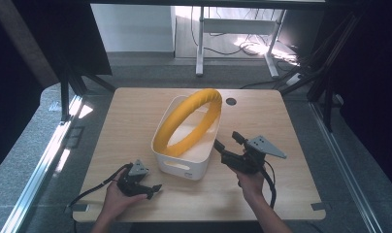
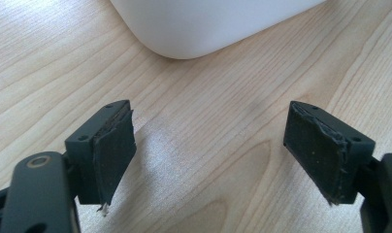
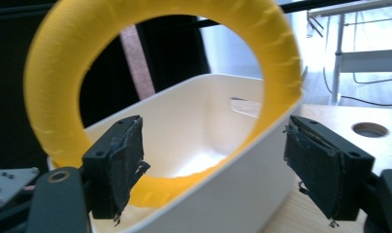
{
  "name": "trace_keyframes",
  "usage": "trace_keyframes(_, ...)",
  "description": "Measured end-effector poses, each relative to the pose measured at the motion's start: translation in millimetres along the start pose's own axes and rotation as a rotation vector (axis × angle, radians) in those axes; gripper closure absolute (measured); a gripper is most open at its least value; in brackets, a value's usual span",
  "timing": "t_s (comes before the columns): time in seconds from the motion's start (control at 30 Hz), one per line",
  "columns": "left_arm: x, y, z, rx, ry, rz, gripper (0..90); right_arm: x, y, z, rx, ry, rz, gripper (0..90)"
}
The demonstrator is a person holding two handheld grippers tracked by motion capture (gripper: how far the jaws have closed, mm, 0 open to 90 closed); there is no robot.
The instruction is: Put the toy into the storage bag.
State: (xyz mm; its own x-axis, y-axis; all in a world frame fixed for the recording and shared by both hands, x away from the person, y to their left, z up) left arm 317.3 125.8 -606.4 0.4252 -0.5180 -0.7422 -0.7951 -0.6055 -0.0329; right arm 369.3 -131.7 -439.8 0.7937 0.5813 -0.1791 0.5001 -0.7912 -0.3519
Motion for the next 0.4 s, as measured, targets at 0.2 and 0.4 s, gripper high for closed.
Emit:
trace_keyframes(0.2, -0.1, 0.0, 0.1, -0.001, -0.001, 0.000, 18.9, -5.3, 19.6, 3.1, 0.011, -0.003, 0.038, 23.6)
trace_keyframes(0.4, -0.2, 0.0, -0.2, -0.002, 0.002, 0.000, 18.9, -7.1, 24.7, 3.7, 0.004, 0.007, 0.046, 23.9)
Point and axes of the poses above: each handheld gripper's, and its own axes: x roughly forward along the jaws, z roughly out of its underside, y roughly to its right, the point moved 10 cm from there along x, roughly forward along the jaws, and after that the axes turned 8 degrees about x, right-handed, at the moved point
